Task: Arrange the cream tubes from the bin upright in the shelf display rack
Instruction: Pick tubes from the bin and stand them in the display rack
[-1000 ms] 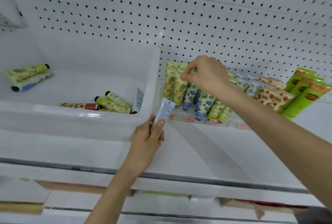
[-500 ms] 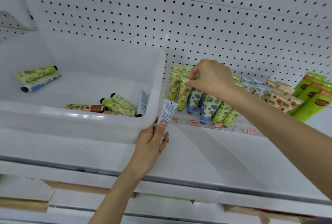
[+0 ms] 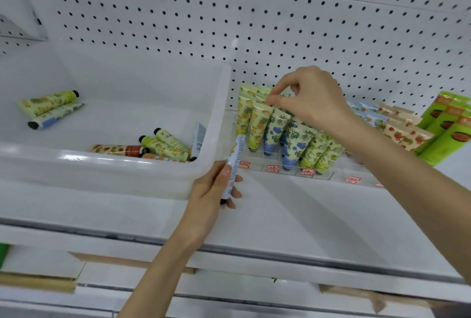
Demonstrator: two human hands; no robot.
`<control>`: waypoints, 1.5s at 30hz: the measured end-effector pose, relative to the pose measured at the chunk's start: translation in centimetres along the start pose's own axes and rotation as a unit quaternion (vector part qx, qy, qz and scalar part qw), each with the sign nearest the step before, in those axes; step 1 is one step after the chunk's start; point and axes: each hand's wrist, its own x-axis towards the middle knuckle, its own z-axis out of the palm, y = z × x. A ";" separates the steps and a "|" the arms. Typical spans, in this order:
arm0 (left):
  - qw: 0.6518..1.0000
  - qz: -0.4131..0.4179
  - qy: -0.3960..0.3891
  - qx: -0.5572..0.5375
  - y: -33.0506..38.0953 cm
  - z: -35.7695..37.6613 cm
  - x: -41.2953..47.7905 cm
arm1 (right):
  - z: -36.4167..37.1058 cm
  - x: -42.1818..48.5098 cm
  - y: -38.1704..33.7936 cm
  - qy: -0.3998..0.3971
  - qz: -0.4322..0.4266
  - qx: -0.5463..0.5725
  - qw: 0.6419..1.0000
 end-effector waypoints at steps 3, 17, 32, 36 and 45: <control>1.000 0.023 -0.010 0.019 -0.2 0.6 -0.2 | -1.4 -2.3 -0.3 -0.044 -0.008 0.121 0.992; 0.991 0.120 -0.056 -0.010 0.3 5.6 -0.6 | -3.6 -7.7 1.8 -0.148 0.051 0.225 0.962; 0.843 0.324 -0.132 0.410 -3.3 12.2 -0.1 | -12.4 -11.5 11.8 -0.072 0.159 0.207 0.963; 0.752 0.359 -0.173 0.526 -4.2 14.8 0.6 | -11.9 -10.0 14.0 -0.034 0.159 0.131 0.978; 0.719 0.303 -0.193 0.594 -4.9 16.3 1.8 | -9.2 -6.1 15.8 -0.023 0.104 0.038 0.994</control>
